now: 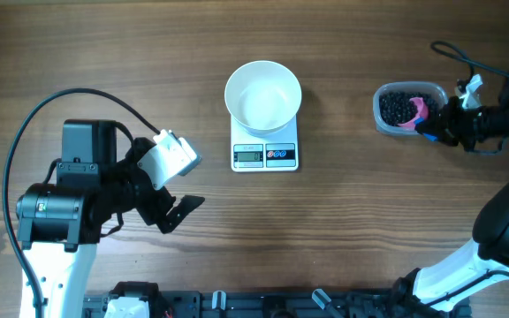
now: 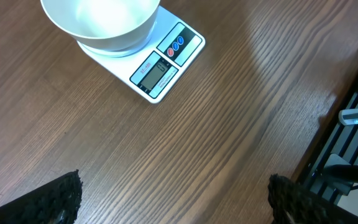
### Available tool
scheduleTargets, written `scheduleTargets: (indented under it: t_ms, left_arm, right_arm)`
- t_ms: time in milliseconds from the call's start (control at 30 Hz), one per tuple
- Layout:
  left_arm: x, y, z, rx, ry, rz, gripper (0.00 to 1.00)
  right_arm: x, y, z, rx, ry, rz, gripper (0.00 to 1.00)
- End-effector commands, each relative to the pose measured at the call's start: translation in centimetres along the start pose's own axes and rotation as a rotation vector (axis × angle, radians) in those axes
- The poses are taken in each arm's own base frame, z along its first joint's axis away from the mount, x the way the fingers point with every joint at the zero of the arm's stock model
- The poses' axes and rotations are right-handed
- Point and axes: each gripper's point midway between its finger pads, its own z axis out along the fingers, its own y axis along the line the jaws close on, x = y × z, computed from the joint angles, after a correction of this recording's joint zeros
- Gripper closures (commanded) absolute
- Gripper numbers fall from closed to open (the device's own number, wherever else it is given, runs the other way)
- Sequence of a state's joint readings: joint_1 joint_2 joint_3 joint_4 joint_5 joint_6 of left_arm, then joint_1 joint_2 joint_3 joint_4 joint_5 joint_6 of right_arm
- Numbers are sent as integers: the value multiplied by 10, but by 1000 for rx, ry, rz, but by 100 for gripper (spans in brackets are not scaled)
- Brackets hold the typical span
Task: Scoop item into bowl and weigh 150g on scale
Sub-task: 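Lift the filled scoop out of the tub with the right gripper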
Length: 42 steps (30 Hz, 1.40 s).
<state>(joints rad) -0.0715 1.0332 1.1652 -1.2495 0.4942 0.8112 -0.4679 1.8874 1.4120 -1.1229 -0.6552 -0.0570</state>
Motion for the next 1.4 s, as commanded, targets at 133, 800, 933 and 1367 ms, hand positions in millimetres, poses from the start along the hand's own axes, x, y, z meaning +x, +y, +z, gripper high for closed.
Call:
scheduleTargets:
  t_ms: [133,800,933,1367]
  left_arm:
    - [-6,1,-4,-10,-15,37,0]
    - [-6,1,-4,-10,-16,37,0]
    - [-6,1,-4,-10,-15,37,0]
    - [-6,1,-4,-10,-15,37,0]
  right_arm:
    - [6,-1,-5,-92,13,-14,96]
    - [6,-4,-28,-219,-40,-13,96]
    - [4,-3,-32,-250,-57,-6,96]
    - [5,25,-47,-436,-93,-22,96]
